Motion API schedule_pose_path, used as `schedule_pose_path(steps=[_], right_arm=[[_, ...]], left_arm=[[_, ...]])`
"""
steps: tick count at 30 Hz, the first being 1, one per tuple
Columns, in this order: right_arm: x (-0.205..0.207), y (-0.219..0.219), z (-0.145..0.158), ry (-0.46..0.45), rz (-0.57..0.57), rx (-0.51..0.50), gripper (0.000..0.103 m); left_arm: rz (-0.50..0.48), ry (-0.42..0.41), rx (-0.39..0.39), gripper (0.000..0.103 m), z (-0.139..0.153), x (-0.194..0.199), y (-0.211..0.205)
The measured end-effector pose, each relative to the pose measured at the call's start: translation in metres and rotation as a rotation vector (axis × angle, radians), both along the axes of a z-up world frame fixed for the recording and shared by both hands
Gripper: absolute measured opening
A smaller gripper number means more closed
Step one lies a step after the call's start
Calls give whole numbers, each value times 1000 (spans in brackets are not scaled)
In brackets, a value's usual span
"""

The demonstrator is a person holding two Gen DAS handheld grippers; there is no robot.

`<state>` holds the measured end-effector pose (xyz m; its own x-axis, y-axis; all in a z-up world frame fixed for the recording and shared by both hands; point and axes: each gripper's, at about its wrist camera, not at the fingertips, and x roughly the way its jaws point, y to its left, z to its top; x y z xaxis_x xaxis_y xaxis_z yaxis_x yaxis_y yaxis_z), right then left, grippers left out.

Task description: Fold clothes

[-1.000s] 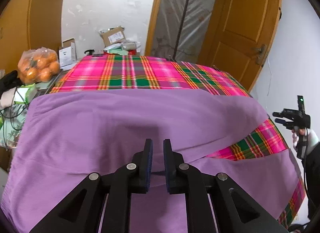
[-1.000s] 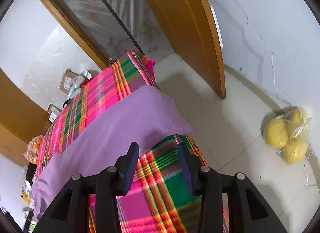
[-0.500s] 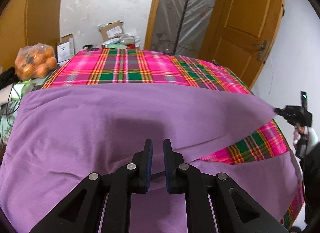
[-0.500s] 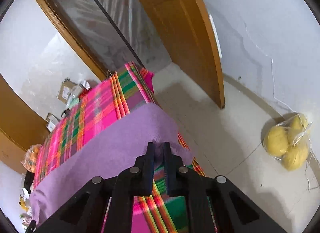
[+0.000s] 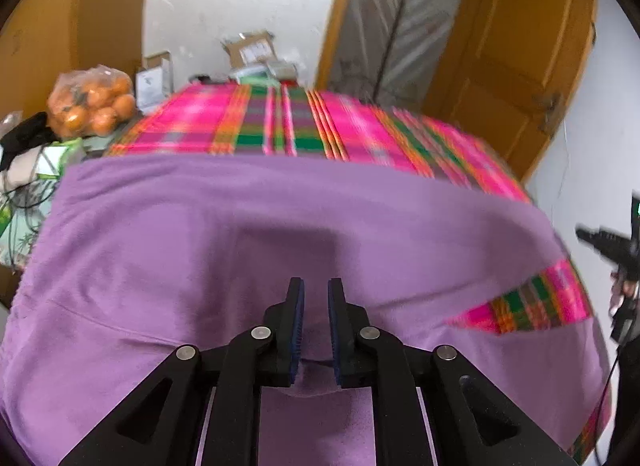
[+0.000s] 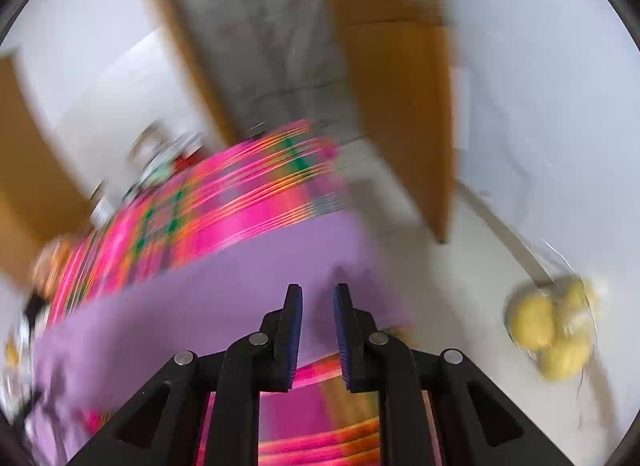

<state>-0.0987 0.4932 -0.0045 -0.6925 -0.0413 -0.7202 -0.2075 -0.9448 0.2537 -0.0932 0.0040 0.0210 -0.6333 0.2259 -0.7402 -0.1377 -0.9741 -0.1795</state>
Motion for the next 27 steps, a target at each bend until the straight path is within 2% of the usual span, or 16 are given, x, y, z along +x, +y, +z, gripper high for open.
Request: schedule_pose_path(steps=[3, 8, 10, 14, 19, 27], right_arm=[[-10, -54, -1, -26, 160, 63, 18], [-15, -107, -14, -78, 287, 111, 18], [-13, -124, -15, -81, 317, 120, 18], [-2, -158, 7, 4, 417, 108, 18], [3, -208, 16, 37, 563, 103, 18], [17, -294, 20, 49, 764, 93, 18]], left_arm=[[-18, -40, -13, 13, -12, 0, 1], [-19, -39, 15, 13, -7, 10, -12], [4, 6, 41, 13, 4, 20, -27], [131, 66, 44, 13, 21, 35, -73], [338, 69, 52, 13, 23, 56, -141], [483, 17, 19, 13, -3, 101, -202]])
